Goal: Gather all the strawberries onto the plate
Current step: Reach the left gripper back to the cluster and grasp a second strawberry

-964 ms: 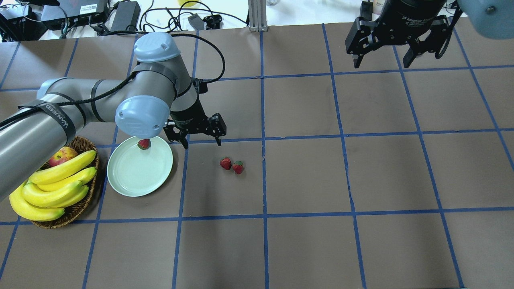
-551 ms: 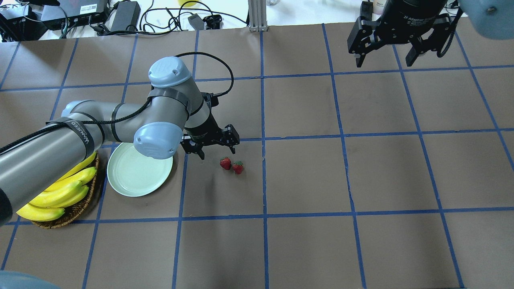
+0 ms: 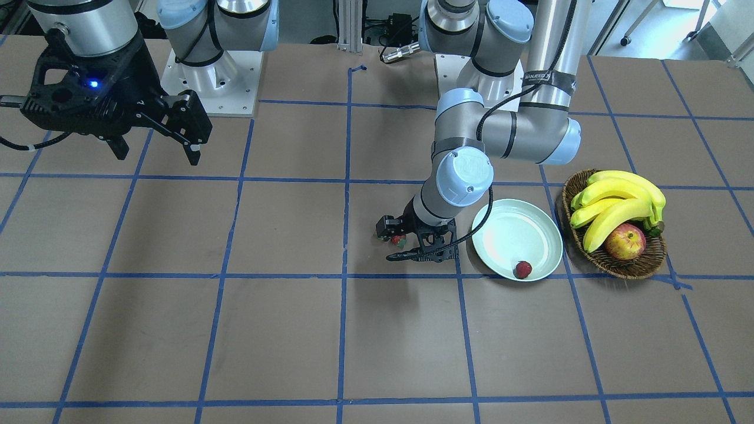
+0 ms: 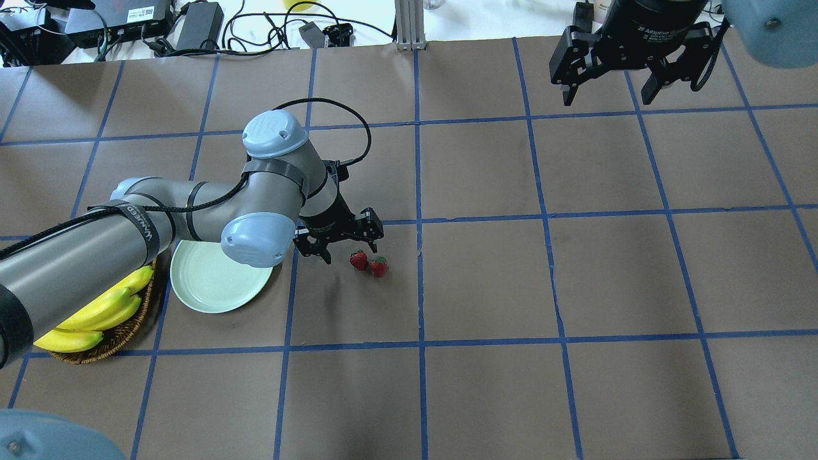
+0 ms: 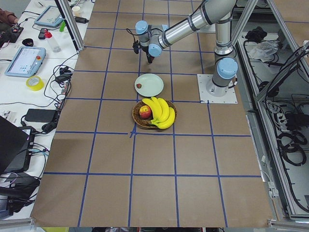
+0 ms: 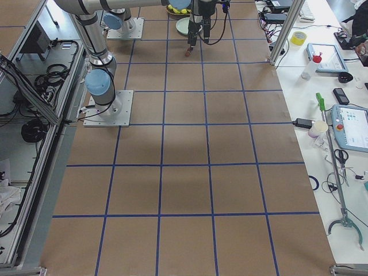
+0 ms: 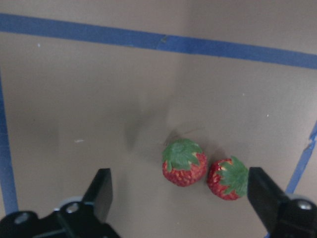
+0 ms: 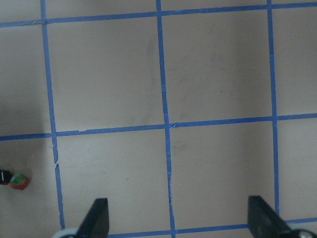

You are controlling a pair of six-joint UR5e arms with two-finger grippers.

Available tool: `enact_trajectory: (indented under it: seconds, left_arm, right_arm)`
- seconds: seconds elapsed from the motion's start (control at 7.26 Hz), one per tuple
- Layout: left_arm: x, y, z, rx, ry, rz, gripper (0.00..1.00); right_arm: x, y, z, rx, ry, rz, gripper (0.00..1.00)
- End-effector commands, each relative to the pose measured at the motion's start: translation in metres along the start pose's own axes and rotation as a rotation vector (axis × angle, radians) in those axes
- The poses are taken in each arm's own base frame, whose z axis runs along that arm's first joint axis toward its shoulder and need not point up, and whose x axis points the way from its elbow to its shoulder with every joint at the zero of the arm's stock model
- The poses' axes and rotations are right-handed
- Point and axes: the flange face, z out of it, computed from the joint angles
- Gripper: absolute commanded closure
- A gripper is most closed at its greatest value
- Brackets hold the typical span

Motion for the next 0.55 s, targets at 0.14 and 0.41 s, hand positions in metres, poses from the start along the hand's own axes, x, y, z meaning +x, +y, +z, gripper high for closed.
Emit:
enact_trajectory:
  seconds: [0.14,0.41]
  left_arm:
    - [-0.0010,-0.0021,0.0066,-0.010,-0.005,-0.004,0.74]
    - [0.0007,-0.0055,0.0017,0.001,-0.006,-0.040,1.00]
  right_arm:
    - [-0.0012,-0.0019,0.0009,0.008,-0.009,0.003,0.00]
    - [-0.0012,-0.0017,0.0016,0.006,-0.009,0.003,0.00]
